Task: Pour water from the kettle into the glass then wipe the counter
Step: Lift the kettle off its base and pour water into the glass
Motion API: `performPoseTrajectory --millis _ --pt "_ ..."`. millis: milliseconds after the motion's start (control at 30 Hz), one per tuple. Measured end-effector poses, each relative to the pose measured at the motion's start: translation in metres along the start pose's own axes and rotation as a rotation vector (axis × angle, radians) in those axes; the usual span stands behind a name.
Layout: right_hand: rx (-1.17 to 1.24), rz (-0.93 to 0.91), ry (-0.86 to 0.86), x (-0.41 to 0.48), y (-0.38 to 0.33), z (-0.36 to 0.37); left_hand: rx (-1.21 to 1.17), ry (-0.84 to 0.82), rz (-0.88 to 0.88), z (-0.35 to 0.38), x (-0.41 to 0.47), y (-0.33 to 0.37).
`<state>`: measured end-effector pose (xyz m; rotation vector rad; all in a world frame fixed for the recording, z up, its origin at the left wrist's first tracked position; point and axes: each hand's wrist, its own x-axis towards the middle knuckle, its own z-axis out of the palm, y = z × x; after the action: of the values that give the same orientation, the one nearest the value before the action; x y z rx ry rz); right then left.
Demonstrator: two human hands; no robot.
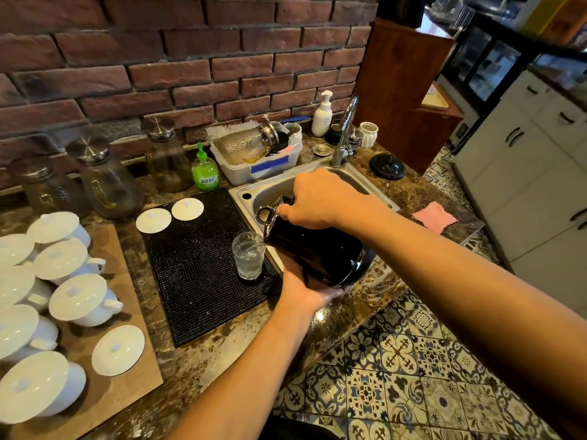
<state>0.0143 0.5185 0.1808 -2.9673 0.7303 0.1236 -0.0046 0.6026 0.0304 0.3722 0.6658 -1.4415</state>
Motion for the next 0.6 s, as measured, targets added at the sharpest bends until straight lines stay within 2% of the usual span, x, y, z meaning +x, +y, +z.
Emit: performPoseTrajectory --millis 133,333,467,533,600 --pt "-0.022 -0.041 0.009 0.002 -0.003 -0.005 -0.012 -0.040 0.017 0.003 0.001 -0.003" --pt "-0.069 -0.063 0.017 0.003 -0.011 -0.015 -0.185 0.032 0.002 0.004 0.002 -0.003" --pt "-0.084 -0.089 0.015 0.002 -0.018 -0.023 -0.279 -0.049 -0.061 0.006 0.000 -0.003" --pt "-0.090 -0.083 0.012 0.003 -0.022 -0.027 -0.253 -0.089 -0.066 0.009 -0.001 -0.003" --pt "-0.098 -0.085 -0.002 0.006 -0.026 -0.031 -0.305 -0.080 -0.057 0.013 0.000 -0.003"
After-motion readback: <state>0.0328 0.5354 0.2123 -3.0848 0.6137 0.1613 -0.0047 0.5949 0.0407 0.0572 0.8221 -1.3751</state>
